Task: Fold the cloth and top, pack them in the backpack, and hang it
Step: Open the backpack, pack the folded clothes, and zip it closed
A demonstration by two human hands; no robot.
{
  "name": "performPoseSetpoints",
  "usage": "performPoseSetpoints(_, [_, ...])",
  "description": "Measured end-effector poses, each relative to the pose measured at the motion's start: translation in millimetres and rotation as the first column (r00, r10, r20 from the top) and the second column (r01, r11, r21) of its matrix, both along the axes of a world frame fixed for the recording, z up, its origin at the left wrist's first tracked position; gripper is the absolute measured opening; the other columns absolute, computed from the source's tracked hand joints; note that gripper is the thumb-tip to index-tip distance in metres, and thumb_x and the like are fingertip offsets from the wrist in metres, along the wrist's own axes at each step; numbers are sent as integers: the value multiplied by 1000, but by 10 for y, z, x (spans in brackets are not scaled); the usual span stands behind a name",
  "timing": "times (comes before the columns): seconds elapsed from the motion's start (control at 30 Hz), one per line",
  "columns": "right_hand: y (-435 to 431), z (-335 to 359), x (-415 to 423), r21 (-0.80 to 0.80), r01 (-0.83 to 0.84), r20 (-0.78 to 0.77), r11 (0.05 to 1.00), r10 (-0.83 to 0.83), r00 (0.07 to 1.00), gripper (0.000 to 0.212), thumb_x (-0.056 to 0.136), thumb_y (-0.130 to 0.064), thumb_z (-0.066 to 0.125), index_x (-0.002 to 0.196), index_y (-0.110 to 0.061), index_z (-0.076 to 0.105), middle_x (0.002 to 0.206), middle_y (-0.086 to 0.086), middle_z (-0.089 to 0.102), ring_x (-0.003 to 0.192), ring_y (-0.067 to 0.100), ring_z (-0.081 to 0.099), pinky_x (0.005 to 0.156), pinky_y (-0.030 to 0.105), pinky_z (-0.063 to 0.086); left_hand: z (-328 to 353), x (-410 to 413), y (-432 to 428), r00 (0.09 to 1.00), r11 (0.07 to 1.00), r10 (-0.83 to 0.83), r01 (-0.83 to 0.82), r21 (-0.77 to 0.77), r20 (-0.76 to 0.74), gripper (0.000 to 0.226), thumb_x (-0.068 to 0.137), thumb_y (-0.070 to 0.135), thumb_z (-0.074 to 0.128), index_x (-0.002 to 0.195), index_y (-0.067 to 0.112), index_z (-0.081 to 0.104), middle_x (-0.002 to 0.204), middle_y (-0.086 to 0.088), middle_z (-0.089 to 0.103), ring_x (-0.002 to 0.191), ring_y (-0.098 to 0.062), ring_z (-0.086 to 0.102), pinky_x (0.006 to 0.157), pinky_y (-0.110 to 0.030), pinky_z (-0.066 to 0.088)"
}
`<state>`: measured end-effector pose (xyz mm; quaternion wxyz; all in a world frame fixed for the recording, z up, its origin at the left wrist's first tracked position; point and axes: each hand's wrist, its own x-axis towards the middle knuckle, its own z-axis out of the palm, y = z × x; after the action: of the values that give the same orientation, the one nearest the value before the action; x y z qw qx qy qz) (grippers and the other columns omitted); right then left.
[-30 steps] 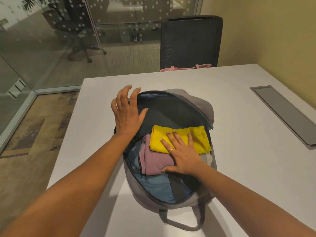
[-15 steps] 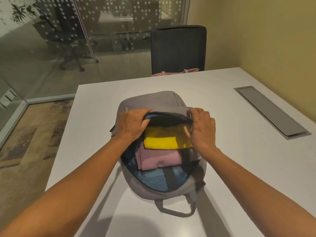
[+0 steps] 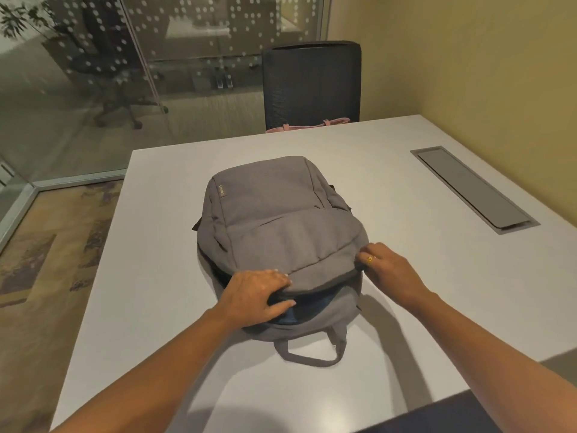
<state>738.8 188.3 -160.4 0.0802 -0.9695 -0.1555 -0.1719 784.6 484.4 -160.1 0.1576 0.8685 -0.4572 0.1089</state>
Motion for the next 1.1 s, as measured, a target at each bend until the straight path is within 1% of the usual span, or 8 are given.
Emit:
performPoseSetpoints(0.17, [-16,-203,-77,75,-4,-135,997,14,991,20,71,10,71,82,-6,66,76,6,60,66,25,59,57,16,38,34,33,-186,996,994,86,-87,-61,-29,46,91,52,38,79,23,72,68,10,70,58,-6,65,48,-9,38])
performPoseSetpoints(0.33, [-16,-192,-37,145,16,-250,989,21,968,25,66,14,66,78,-7,69,76,7,63,73,26,63,72,12,33,191,264,-506,985,969,172,-173,-177,-20,42,88,42,38,90,14,70,90,-1,72,81,-18,68,64,-26,52])
performPoseSetpoints(0.43, [9,-199,-11,182,8,-290,983,46,956,24,64,13,66,77,-7,69,76,7,64,74,26,63,71,10,33,254,412,-735,944,960,277,-281,1,-178,56,89,53,33,124,15,57,139,-6,49,129,-22,44,102,-43,36])
performPoseSetpoints(0.5, [36,-205,-9,219,4,-315,976,67,947,22,64,12,63,76,-6,69,76,8,64,74,26,62,70,10,33,258,535,-876,911,928,364,-336,162,-194,57,93,53,35,139,20,38,154,-2,23,143,-21,18,112,-51,18])
performPoseSetpoints(0.63, [94,-198,15,235,-20,-374,972,110,921,18,67,6,57,78,-5,67,79,9,60,76,25,56,66,11,29,230,745,-1139,874,888,431,-367,278,-224,60,94,57,29,146,27,23,158,1,6,146,-22,3,111,-60,7])
performPoseSetpoints(0.87, [27,-144,23,237,-94,-432,967,191,881,18,73,-10,49,83,-7,64,82,6,58,76,20,53,66,22,41,42,808,-1378,813,847,506,-404,347,-288,61,93,61,16,148,33,13,158,2,7,146,-22,4,109,-64,1])
performPoseSetpoints(0.97, [-143,-110,36,231,2,-359,973,84,929,29,73,-23,36,82,-9,59,82,3,58,68,13,48,60,20,36,-49,771,-1376,806,841,521,-427,333,-280,60,94,59,13,148,34,10,158,2,12,145,-21,8,110,-62,0])
performPoseSetpoints(1.1, [-349,-130,285,311,296,-328,903,-191,925,18,83,-12,41,83,-7,58,82,4,57,64,15,43,62,26,37,-139,731,-1361,815,837,525,-442,324,-243,70,87,67,1,148,32,6,157,1,13,145,-21,9,110,-62,-1])
